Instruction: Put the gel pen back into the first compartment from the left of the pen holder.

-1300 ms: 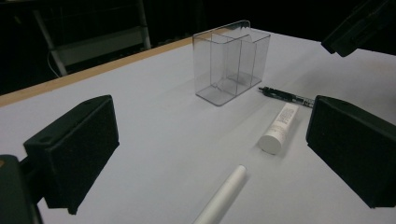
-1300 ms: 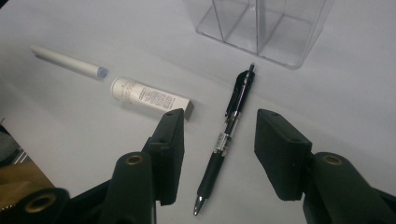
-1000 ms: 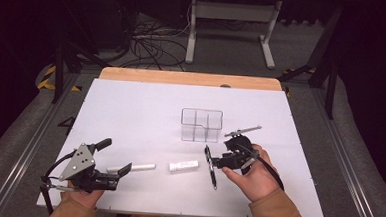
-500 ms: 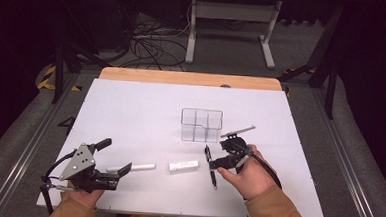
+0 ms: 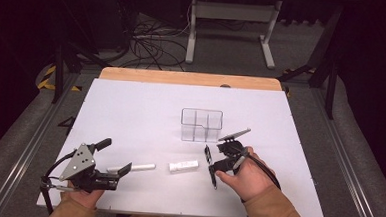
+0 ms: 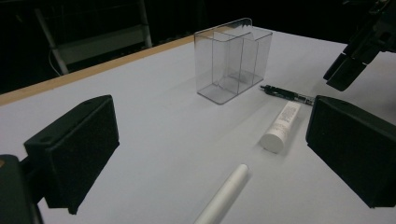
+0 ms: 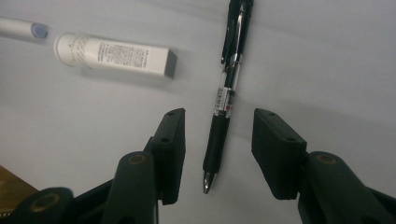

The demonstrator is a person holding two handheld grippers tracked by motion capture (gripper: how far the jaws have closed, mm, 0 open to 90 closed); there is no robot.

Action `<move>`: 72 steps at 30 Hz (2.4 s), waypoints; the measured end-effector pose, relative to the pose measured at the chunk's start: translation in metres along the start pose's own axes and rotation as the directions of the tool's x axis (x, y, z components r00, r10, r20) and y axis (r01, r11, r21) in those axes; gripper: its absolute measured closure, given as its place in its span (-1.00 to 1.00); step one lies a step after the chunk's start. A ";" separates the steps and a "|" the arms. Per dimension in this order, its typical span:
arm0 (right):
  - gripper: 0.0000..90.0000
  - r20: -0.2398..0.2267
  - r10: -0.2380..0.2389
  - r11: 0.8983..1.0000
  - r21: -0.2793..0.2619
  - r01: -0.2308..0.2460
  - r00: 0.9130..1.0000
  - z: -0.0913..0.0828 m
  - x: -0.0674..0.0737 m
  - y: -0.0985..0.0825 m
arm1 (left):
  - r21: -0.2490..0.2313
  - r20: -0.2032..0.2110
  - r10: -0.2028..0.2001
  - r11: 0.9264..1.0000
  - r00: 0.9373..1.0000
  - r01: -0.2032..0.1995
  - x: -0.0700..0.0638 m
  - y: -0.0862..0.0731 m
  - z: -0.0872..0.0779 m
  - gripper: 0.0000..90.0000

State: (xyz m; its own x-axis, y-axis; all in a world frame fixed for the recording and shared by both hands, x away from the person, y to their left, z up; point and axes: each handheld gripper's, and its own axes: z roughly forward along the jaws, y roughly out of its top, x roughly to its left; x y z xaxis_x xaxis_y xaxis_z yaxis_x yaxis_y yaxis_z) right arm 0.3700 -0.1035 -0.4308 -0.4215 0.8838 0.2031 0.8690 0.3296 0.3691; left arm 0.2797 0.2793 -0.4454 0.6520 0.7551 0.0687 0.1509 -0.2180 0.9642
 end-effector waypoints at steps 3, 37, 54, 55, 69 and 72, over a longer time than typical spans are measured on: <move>0.24 0.007 0.005 1.000 0.025 -0.006 1.000 0.004 0.001 -0.002 | 0.000 0.000 0.001 1.000 1.000 -0.001 0.000 0.000 0.000 -0.93; 0.74 0.146 0.044 0.995 0.086 -0.057 0.988 0.030 0.015 -0.014 | 0.005 0.002 0.010 1.000 1.000 -0.010 0.000 -0.001 0.002 -0.92; 0.80 0.131 0.104 0.991 0.072 -0.114 0.986 0.029 0.012 -0.014 | 0.006 0.005 0.011 1.000 1.000 -0.011 -0.001 0.000 0.002 -0.92; 0.80 0.124 0.106 0.990 0.075 -0.116 0.987 0.027 0.012 -0.014 | 0.005 0.005 0.010 1.000 1.000 -0.010 -0.001 0.000 0.002 -0.92; 0.80 0.076 0.036 0.999 -0.007 -0.036 0.996 -0.020 0.010 -0.013 | 0.003 0.014 0.006 1.000 1.000 -0.007 -0.002 0.001 0.003 -0.93; 0.80 0.077 0.018 1.000 -0.010 -0.018 0.997 -0.022 0.010 -0.013 | -0.001 0.031 0.000 1.000 1.000 0.000 -0.001 0.002 0.004 -0.95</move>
State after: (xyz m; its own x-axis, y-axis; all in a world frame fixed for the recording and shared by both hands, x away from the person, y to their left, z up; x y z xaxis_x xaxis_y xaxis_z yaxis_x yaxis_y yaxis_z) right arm 0.3484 -0.1064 -0.4135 -0.3842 0.9127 0.1391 0.8736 0.3106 0.3747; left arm 0.2819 0.2756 -0.4446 0.6746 0.7357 0.0604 0.1504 -0.2171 0.9645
